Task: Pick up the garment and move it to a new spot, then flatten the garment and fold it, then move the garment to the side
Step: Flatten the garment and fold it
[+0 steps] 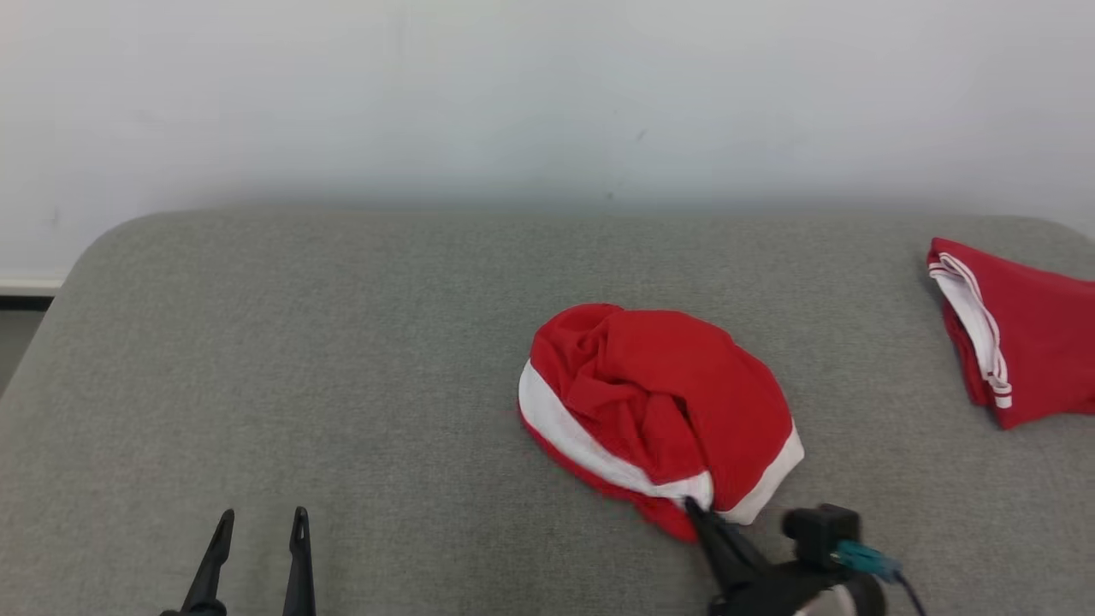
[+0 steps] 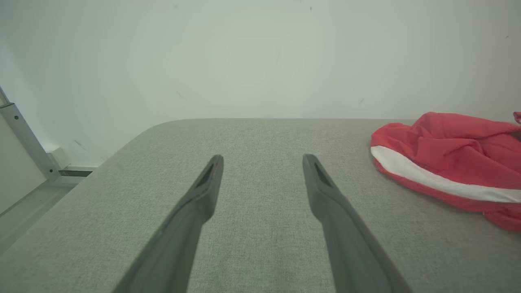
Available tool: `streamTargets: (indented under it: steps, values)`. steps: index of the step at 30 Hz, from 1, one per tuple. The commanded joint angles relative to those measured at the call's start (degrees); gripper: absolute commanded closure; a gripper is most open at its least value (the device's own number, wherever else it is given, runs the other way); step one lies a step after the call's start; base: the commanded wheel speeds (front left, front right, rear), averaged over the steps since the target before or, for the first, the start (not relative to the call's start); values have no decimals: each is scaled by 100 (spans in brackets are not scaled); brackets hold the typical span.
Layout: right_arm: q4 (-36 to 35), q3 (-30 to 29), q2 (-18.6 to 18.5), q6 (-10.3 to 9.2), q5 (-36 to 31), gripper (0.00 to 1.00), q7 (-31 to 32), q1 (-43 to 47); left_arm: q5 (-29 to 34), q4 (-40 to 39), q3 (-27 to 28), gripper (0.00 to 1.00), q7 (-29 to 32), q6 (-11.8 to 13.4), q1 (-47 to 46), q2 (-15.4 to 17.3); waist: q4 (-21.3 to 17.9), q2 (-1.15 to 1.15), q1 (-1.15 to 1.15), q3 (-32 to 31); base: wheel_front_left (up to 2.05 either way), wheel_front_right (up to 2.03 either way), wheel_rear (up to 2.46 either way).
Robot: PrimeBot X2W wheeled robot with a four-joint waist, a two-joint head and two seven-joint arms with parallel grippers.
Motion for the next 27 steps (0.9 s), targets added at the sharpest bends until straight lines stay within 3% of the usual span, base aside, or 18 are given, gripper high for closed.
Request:
streamTargets:
  steps: [1,6,12,17,18,19,27]
  values:
    - [-270,-183,-209,-15,-115,100,-27,363,12,-8,27,0,-19,15,85,-30,-193,0,0,-108,0,0,0]
    - [-1056,-789,-868,-15,-365,100,-30,1108,-2,-73,52,0,-19,19,166,-78,-515,0,0,-136,0,0,0]
    - [-1627,-1135,-1375,-15,-261,100,76,1633,59,-116,-27,0,-19,23,139,-133,-712,0,0,-117,0,0,0]
    - [-1930,-1307,-1507,-15,-192,100,359,1943,60,-45,-45,0,-19,-37,44,-135,-774,0,0,-80,0,0,0]
    - [-2004,-1291,-1495,-15,-205,82,386,1961,53,-32,-30,0,-19,-41,49,-135,-792,0,0,-81,0,0,0]
    - [-2104,-1316,-1492,-15,-261,2,335,1960,51,-18,-24,0,-19,-50,54,-138,-802,0,0,-80,0,0,0]
    - [-2902,-1519,-1354,-15,-557,0,100,2175,67,-20,39,0,-19,-45,145,-129,-870,0,0,-139,0,0,0]
